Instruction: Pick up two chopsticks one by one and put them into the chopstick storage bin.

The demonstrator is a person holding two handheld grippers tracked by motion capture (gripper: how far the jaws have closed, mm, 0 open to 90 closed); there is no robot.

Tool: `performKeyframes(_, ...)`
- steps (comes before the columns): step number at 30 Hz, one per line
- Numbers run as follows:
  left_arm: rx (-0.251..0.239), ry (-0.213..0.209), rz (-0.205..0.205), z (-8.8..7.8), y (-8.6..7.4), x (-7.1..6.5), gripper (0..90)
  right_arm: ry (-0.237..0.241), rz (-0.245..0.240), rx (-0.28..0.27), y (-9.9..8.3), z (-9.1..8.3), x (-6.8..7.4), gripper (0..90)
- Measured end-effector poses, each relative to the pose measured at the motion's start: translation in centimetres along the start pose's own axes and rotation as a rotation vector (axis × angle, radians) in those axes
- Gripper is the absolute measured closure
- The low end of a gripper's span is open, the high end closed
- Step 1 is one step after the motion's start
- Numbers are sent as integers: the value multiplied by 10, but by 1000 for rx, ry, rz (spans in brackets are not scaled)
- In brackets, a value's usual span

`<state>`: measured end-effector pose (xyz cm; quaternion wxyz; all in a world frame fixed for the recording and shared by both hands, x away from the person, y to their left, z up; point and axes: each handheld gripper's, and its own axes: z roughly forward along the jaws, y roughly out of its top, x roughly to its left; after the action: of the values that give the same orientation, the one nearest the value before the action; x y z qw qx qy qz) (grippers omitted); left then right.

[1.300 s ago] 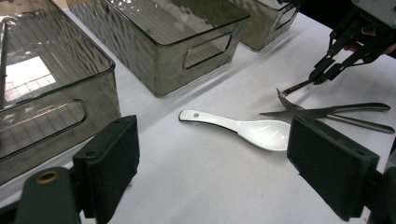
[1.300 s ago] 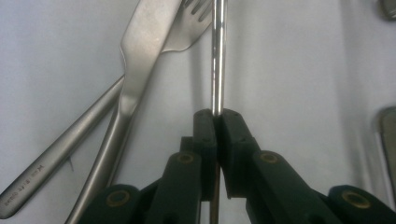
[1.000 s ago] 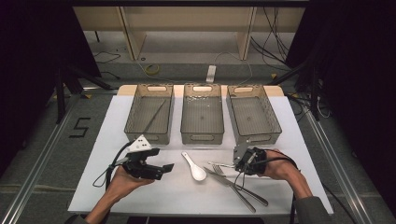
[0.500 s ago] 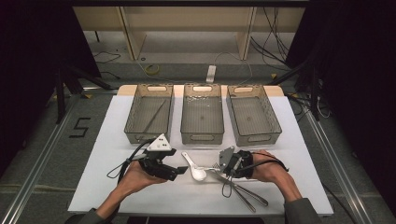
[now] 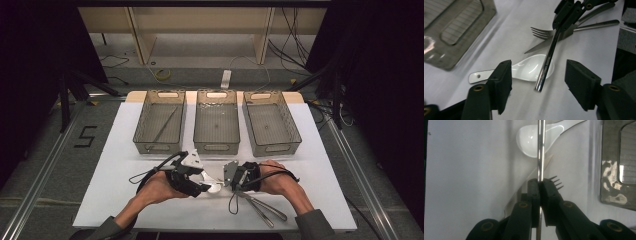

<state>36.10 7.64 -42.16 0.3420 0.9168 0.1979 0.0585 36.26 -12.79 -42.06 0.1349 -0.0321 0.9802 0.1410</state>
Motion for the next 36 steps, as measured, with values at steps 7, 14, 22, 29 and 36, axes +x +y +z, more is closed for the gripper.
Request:
performKeyframes(7,62,-37,65,10,4,-7,543,1,-39,-10,8,-2,3,862)
performKeyframes(14,77,-53,93,14,6,-10,651,9,-53,-19,10,-1,4,862)
performKeyframes(22,77,-69,105,16,6,-10,750,14,-75,-15,14,-1,5,862)
performKeyframes(29,77,-98,128,16,5,-12,818,16,-86,-21,14,0,7,859)
performKeyframes(36,54,-118,95,13,6,-10,832,16,-67,-27,13,-2,7,829)
